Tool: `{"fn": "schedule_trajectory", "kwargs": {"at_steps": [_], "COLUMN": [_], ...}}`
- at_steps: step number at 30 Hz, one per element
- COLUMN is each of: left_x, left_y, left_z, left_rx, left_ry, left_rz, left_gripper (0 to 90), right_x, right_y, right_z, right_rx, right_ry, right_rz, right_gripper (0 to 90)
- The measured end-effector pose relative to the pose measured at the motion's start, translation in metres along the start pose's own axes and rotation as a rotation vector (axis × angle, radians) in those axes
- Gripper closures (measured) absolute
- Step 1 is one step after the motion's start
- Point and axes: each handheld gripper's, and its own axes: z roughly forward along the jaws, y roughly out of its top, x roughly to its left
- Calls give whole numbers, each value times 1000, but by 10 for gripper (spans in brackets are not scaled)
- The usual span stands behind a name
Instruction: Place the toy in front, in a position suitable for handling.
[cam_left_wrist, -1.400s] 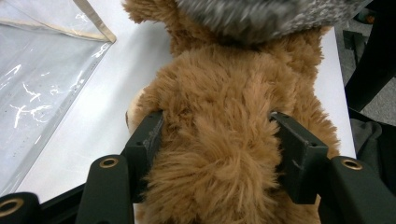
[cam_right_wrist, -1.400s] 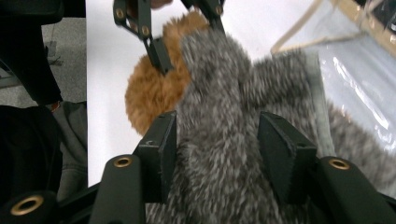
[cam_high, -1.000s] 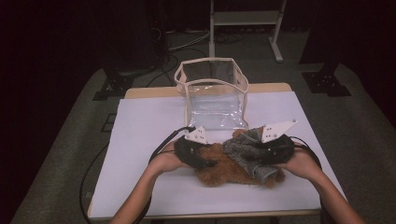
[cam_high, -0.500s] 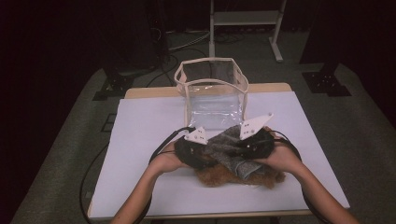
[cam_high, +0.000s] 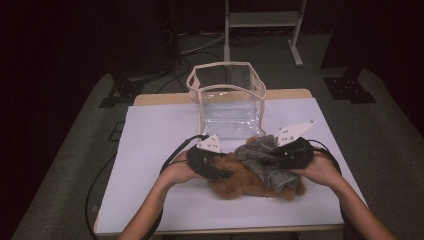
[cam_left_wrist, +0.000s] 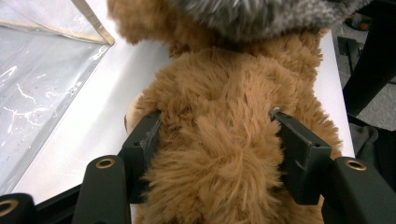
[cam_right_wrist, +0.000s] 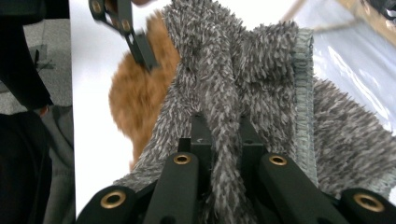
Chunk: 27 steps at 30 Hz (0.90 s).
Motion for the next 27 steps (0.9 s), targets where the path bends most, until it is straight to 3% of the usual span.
{"fn": "schedule_trajectory", "kwargs": {"at_steps": [3, 5, 7, 10, 15, 21, 23, 27], "left_x": [-1, -2, -2, -2, -2, -4, -4, -7], "left_y": [0, -3, -4, -9, -26, -44, -48, -47], "left_z": [-1, -2, -3, -7, -12, -9, -6, -7], "left_rx": [0, -13, -23, -49, -91, -77, -87, -94], "left_ry": [1, 1, 4, 17, -1, -27, -35, -43], "left_rz": [1, 4, -3, -22, -33, -50, -54, -6], "left_gripper": [386, 342, 321, 237, 166, 106, 107, 310], "right_x": [1, 0, -2, -8, -9, -8, -8, -7], "right_y": [11, 9, 6, -4, -15, -22, -23, -25], "right_z": [13, 28, 29, 25, 17, 11, 9, -3], "right_rx": [-12, 37, 38, 29, 24, 14, 13, 27], "right_ry": [26, 29, 38, 63, 62, 60, 54, 29], "right_rz": [-14, -18, -10, 47, 53, 49, 43, 23], "right_gripper": [811, 812, 812, 813, 813, 812, 812, 812]}}
